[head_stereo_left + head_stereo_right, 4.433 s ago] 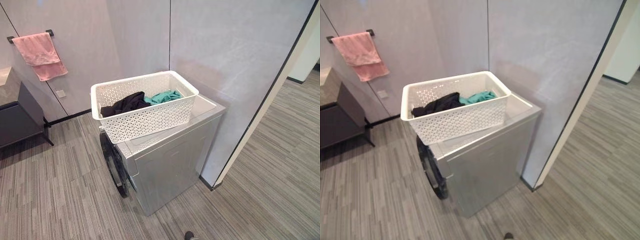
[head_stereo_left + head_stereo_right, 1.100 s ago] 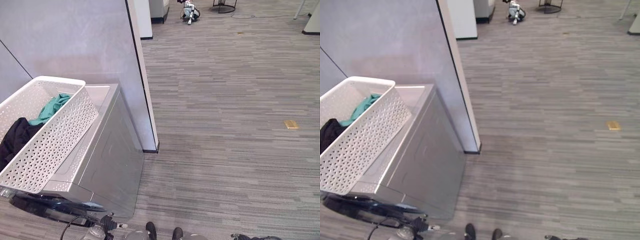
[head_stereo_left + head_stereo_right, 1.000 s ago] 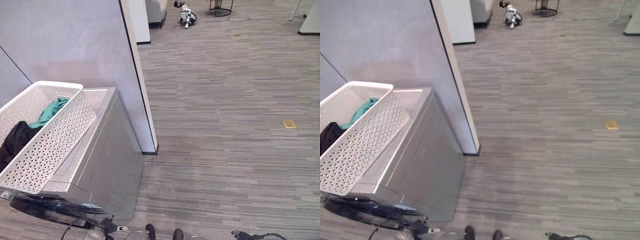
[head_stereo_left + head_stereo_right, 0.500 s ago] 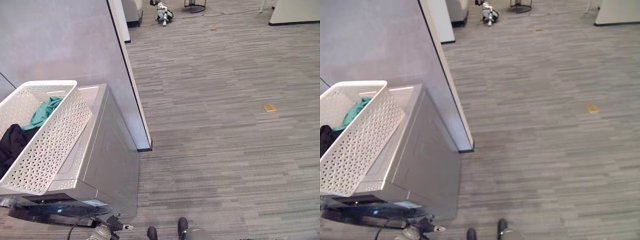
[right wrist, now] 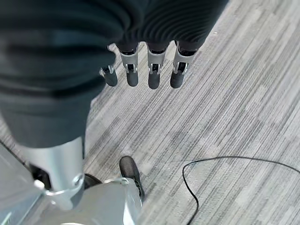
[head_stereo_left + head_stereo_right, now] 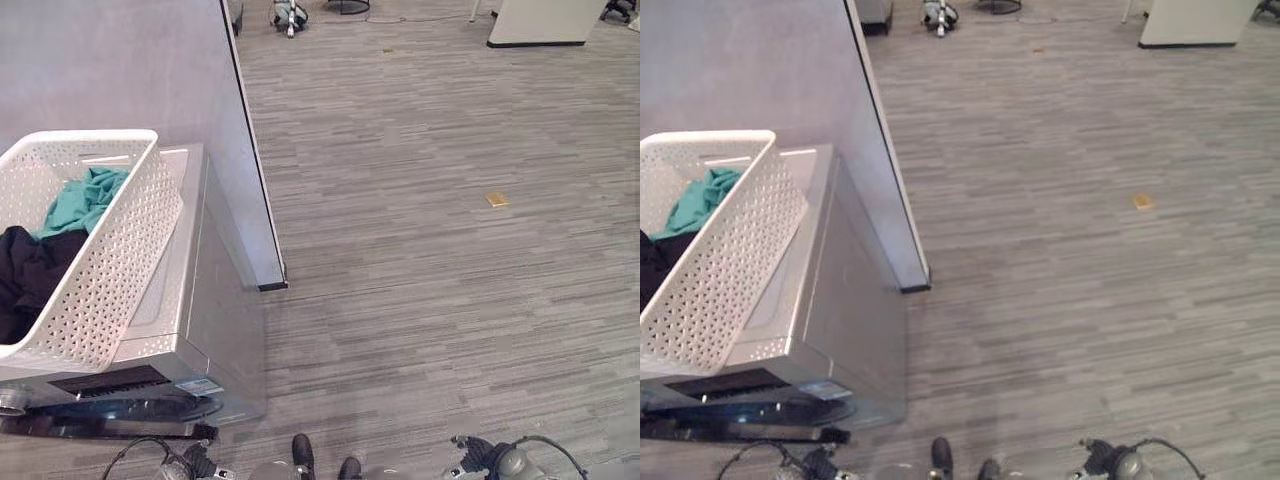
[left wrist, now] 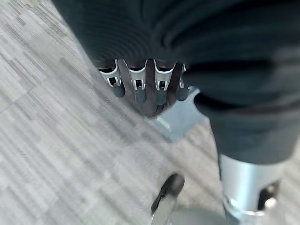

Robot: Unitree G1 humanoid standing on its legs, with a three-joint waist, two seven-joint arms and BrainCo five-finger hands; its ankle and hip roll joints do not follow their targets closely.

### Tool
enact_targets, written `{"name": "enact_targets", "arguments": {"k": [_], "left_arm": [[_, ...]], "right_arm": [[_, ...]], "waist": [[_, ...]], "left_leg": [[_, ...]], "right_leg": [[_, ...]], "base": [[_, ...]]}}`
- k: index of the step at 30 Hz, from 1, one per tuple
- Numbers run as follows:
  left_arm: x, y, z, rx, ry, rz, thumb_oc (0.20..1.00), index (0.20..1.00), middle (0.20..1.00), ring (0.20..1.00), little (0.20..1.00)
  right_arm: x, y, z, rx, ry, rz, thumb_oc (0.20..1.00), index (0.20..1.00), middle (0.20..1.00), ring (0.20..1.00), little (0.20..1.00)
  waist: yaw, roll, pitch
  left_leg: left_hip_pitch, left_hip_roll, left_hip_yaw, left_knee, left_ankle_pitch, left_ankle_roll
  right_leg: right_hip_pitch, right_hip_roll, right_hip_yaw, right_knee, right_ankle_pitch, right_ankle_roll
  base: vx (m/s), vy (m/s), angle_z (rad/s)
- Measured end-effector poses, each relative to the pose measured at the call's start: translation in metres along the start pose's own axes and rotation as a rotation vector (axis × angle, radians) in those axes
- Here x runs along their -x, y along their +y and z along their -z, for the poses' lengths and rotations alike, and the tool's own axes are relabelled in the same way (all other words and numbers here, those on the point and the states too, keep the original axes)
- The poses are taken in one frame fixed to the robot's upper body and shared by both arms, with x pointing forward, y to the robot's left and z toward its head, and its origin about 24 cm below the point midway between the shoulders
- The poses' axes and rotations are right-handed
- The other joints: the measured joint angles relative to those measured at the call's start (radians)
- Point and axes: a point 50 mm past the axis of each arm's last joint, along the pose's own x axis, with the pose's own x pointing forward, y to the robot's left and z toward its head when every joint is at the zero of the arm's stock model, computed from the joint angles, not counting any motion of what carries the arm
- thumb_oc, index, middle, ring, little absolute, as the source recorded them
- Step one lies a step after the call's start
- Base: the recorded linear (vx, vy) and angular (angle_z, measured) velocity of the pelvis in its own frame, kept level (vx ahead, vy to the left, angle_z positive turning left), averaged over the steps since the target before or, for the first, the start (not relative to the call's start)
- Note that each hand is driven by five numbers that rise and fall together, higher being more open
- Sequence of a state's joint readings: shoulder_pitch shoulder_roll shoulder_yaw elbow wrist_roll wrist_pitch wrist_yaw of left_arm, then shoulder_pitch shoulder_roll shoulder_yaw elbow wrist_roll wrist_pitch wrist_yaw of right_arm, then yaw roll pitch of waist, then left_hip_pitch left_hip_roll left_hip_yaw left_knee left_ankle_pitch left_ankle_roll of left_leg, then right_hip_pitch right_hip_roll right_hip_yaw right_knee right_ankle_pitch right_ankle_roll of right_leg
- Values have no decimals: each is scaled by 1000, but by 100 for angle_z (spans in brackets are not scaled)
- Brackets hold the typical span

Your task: Grab the laundry basket,head to the washer,open it,put in the laundry and shut it.

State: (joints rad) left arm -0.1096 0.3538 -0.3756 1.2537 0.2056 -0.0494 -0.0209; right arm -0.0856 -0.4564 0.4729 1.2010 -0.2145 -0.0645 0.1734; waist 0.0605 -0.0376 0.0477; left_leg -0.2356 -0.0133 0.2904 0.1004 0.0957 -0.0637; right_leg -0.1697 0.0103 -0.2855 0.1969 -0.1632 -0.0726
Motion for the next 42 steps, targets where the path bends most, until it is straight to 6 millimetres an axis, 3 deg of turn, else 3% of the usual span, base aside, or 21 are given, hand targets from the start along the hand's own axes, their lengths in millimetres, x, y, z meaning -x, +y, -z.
{"name": "enact_targets", "arguments": {"k": [2, 4, 6, 8, 11, 14, 17, 20, 23, 24, 26, 27, 29, 30, 31, 32, 35, 37, 39, 41, 42], "left_arm": [[-1, -6, -8, -3, -30, 15, 1000, 1000, 1000, 1000, 1000], [-2, -6, -16, -2, -50, 14, 1000, 1000, 1000, 1000, 1000], [-3, 0, -22, -4, -61, -2, 1000, 1000, 1000, 1000, 1000], [-4, 3, -29, -6, -83, -12, 1000, 1000, 1000, 1000, 1000], [-4, -4, -36, -41, -98, 9, 1000, 1000, 1000, 1000, 1000], [-5, -4, -41, -67, -109, 9, 1000, 1000, 1000, 1000, 1000], [-5, -8, -48, -98, -129, 17, 1000, 1000, 1000, 1000, 1000], [-5, -15, -59, -133, -162, 32, 1000, 1000, 1000, 1000, 1000], [-5, -16, -66, -147, -189, 34, 1000, 1000, 1000, 1000, 1000], [-5, -15, -66, -147, -192, 32, 1000, 1000, 1000, 1000, 1000], [-5, -7, -66, -136, -201, 7, 1000, 1000, 1000, 1000, 1000], [-4, -7, -61, -120, -200, 4, 1000, 1000, 1000, 1000, 1000], [-2, -5, -40, -93, -153, -3, 1000, 1000, 1000, 1000, 1000], [-1, -1, -26, -97, -119, -19, 1000, 1000, 1000, 1000, 1000], [2, 3, -35, -245, -180, -23, 1000, 1000, 1000, 1000, 1000], [3, 2, -41, -223, -209, -28, 1000, 1000, 1000, 1000, 1000], [2, -3, -56, -187, -247, -24, 1000, 1000, 1000, 1000, 1000], [1, 1, -56, -190, -238, -22, 1000, 1000, 1000, 1000, 1000], [0, 1, -49, -189, -206, -15, 1000, 1000, 1000, 1000, 1000], [0, 6, -52, -193, -198, -21, 1000, 1000, 1000, 1000, 1000], [0, 8, -57, -194, -214, -27, 1000, 1000, 1000, 1000, 1000]], "right_arm": [[1, 5, 9, 25, 32, -13, 1000, 1000, 1000, 1000, 1000], [1, 9, 13, 52, 44, -18, 1000, 1000, 1000, 1000, 1000], [3, 15, 24, 54, 78, -31, 1000, 1000, 1000, 1000, 1000], [4, 16, 29, 51, 97, -34, 1000, 1000, 1000, 1000, 1000], [6, 19, 39, 62, 148, -49, 1000, 1000, 1000, 1000, 1000], [8, 23, 45, 48, 155, -53, 1000, 1000, 1000, 1000, 1000], [9, 23, 51, 45, 173, -54, 1000, 1000, 1000, 1000, 1000], [12, 23, 61, -3, 203, -45, 1000, 1000, 1000, 1000, 1000], [10, 10, 52, -33, 181, -4, 1000, 1000, 1000, 1000, 1000], [10, 6, 48, -29, 165, 6, 1000, 1000, 1000, 1000, 1000], [5, 3, 29, -20, 102, 15, 1000, 1000, 1000, 1000, 1000], [4, 1, 21, -20, 74, 21, 1000, 1000, 1000, 1000, 1000], [1, 6, 10, -33, 36, 12, 1000, 1000, 1000, 1000, 1000], [-2, 13, 0, -36, 1, -5, 1000, 1000, 1000, 1000, 1000], [-1, 18, 2, -43, -8, -12, 1000, 1000, 1000, 1000, 1000], [0, 18, 6, -67, -3, -3, 1000, 1000, 1000, 1000, 1000], [3, 29, 31, -107, 90, -21, 1000, 1000, 1000, 1000, 1000], [4, 31, 34, -117, 101, -26, 1000, 1000, 1000, 1000, 1000], [7, 34, 48, -138, 162, -33, 1000, 1000, 1000, 1000, 1000], [8, 33, 52, -161, 175, -26, 1000, 1000, 1000, 1000, 1000], [9, 31, 54, -187, 181, -14, 1000, 1000, 1000, 1000, 1000]], "waist": [[5, 1, -1], [-11, 3, 7], [-43, 7, 12], [-58, 16, 15], [-62, 27, 14], [-80, 32, 8], [-81, 47, -3], [-98, 77, -20], [-76, 100, -23], [-75, 106, -24], [-60, 97, -13], [-45, 103, -6], [-44, 84, -14], [-44, 52, -22], [-44, 50, 0], [-59, 55, 4], [-43, 76, 7], [-45, 44, 19], [-39, 9, 20], [-65, 14, 10], [-69, 13, 14]], "left_leg": [[-23, 7, -21, 42, 27, -27], [-56, 16, -14, 117, 28, -41], [-96, 76, 70, 207, 32, -48], [-93, 135, 133, 175, 28, -41], [-21, 138, -82, 14, 33, -49], [20, 201, -125, -2, 66, -100], [74, 250, -136, -29, 68, -107], [113, 190, -134, -43, 63, -97], [110, 26, -72, -39, -83, 87], [111, -5, -60, -55, -108, 122], [111, -40, -5, -113, -112, 136], [113, -25, 25, -119, -117, 146], [132, -31, 52, -128, -121, 149], [132, -49, 66, -119, -117, 115], [127, -59, 50, -119, -114, 112], [123, -66, 33, -118, -110, 105], [100, -75, 21, -39, -136, 53], [14, -84, 21, 138, -107, 11], [-73, -15, 38, 327, -114, 2], [-65, 121, 72, 269, -105, -7], [-51, 140, 24, 191, -102, -12]], "right_leg": [[20, 1, -9, -30, 43, -38], [40, -2, -36, -62, 49, -37], [51, -8, -77, -86, 75, -64], [54, -1, -86, -118, 84, -41], [51, 0, -54, -145, 122, 7], [39, -9, -57, -138, 125, 9], [28, -10, -49, -134, 128, 20], [10, -24, -53, -139, 136, 32], [-115, -89, -17, -58, 163, 71], [-151, -106, -13, -29, 169, 81], [-218, -155, -45, 18, 148, 121], [-219, -160, -80, 71, 142, 105], [-203, -157, -82, 200, 91, 131], [-168, -135, -145, 287, -3, 139], [-173, -54, -40, 273, -43, 143], [-170, -30, 3, 240, -47, 133], [-104, -10, 27, 94, 1, 34], [-101, -56, 33, 76, 29, -13], [-35, -87, 11, -23, 93, -28], [6, -72, -26, -98, 122, -24], [9, -76, -20, -98, 130, -10]], "base": [[-64, -35, 19], [-55, 16, 31], [-17, 75, 47], [29, 175, 34], [64, 183, -24], [90, 309, -1], [69, 285, -5], [63, 398, 13], [42, 557, -28], [25, 456, -34], [33, 385, -41], [30, 219, -75], [53, 144, -63], [95, 83, -25], [96, 62, 17], [55, -7, 66], [19, -38, 35], [11, 2, 27], [49, 89, 22], [95, 147, 34], [140, 205, 18]]}}
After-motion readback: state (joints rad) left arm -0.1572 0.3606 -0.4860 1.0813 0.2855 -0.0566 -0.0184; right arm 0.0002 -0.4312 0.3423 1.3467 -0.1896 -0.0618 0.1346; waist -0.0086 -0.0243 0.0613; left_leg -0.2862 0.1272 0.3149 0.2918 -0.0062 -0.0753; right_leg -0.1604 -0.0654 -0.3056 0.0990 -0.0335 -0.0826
